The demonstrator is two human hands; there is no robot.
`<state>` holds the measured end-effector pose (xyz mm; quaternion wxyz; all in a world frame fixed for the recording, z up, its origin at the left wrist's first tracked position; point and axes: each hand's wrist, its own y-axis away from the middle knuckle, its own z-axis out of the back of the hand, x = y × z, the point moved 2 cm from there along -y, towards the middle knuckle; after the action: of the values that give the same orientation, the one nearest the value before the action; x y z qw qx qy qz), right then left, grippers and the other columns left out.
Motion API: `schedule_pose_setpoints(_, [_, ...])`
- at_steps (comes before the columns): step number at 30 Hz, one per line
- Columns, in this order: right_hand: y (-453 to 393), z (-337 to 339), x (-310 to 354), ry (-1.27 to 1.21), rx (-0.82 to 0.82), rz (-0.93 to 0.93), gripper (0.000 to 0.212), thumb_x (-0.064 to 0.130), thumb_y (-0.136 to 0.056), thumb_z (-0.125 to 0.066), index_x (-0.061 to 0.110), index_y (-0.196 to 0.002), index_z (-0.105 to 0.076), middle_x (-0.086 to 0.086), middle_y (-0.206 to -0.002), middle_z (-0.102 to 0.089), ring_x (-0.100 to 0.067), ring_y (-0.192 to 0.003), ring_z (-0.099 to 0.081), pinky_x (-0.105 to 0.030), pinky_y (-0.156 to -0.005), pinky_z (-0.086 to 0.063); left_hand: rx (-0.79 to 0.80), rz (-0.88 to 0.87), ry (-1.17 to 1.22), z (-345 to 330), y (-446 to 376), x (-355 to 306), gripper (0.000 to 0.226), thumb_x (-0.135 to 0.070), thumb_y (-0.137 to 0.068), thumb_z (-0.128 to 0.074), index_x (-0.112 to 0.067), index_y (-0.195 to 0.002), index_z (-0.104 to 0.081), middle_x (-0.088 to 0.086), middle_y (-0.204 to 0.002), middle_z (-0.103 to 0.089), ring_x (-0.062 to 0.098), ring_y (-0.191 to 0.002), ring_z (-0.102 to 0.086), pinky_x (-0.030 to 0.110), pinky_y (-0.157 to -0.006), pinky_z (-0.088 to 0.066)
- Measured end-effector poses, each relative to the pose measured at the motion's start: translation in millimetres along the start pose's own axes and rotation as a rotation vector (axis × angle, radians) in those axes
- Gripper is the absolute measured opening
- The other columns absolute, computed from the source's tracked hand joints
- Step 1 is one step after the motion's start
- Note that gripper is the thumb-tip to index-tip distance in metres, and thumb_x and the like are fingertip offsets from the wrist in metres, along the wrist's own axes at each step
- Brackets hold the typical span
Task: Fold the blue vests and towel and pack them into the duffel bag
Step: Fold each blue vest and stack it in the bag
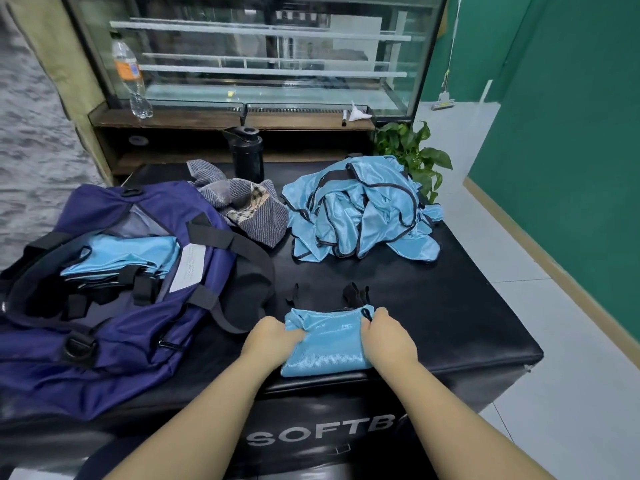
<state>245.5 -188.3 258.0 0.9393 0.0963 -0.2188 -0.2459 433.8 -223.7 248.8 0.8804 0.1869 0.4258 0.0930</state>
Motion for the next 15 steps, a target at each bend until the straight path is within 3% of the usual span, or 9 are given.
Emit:
schedule_pose_setpoints(2, [3, 7, 2, -0.043, -0.061, 0.063, 0.019, 0.027, -0.099, -0.041, 0.013, -0.111, -0.041, -0.006, -0.114, -0.055, -0.025, -0.094, -0.053, -0.034, -0.073, -0.044, -0.065, -0.061, 0.069, 1, 8, -6, 0.035, -0.019, -0.082, -0.062, -0.016, -0.061, -0.034, -0.004, -0.058, -0.036, 0.013, -0.053, -0.033, 0.028, -0.051, -0.026])
schedule_pose_setpoints(4, [8, 18, 9, -0.05, -0.15, 0.24, 0.034, 0.02, -0.093, -0.051, 0.016, -0.125, -0.04, -0.003, -0.125, -0.047, -0.023, -0.113, -0.044, -0.034, -0.089, -0.043, -0.131, -0.148, 0.096, 7, 17, -14, 0.027, -0.018, -0.085, -0.059, -0.016, -0.07, -0.036, -0.005, -0.066, -0.041, 0.01, -0.055, -0.036, 0.024, -0.049, -0.028])
schedule_pose_setpoints(7, [25, 45, 38, -0.118, -0.188, 0.611, 0.062, 0.023, -0.086, -0.062, 0.021, -0.141, -0.033, 0.004, -0.141, -0.037, -0.017, -0.133, -0.025, -0.03, -0.109, -0.028, -0.199, -0.293, -0.013, 26, 27, -31, 0.03, -0.021, -0.085, -0.06, -0.021, -0.074, -0.033, -0.006, -0.068, -0.044, 0.01, -0.057, -0.038, 0.026, -0.051, -0.029])
schedule_pose_setpoints(10, [46, 69, 78, -0.099, -0.074, 0.847, 0.072, 0.024, -0.085, -0.063, 0.028, -0.146, -0.026, 0.009, -0.148, -0.029, -0.009, -0.141, -0.011, -0.031, -0.116, -0.012, -0.194, -0.426, -0.13, 49, 34, -52, 0.033, -0.02, -0.081, -0.064, -0.025, -0.073, -0.032, -0.006, -0.069, -0.048, 0.015, -0.062, -0.043, 0.03, -0.054, -0.029])
schedule_pose_setpoints(12, [51, 78, 101, -0.071, -0.012, 0.922, 0.073, 0.021, -0.085, -0.061, 0.028, -0.148, -0.024, 0.007, -0.148, -0.033, -0.008, -0.14, -0.017, -0.032, -0.117, -0.007, -0.17, -0.481, -0.176, 64, 37, -66, 0.029, -0.02, -0.077, -0.066, -0.026, -0.072, -0.038, -0.007, -0.07, -0.054, 0.016, -0.067, -0.047, 0.031, -0.056, -0.032])
schedule_pose_setpoints(15, [46, 86, 121, 0.021, 0.079, 0.928, 0.068, 0.019, -0.084, -0.059, 0.025, -0.144, -0.028, 0.004, -0.131, -0.054, -0.013, -0.124, -0.044, -0.042, -0.119, -0.004, -0.133, -0.493, -0.161, 87, 39, -75, 0.021, -0.017, -0.069, -0.067, -0.026, -0.074, -0.049, -0.007, -0.075, -0.062, 0.014, -0.07, -0.056, 0.032, -0.065, -0.044])
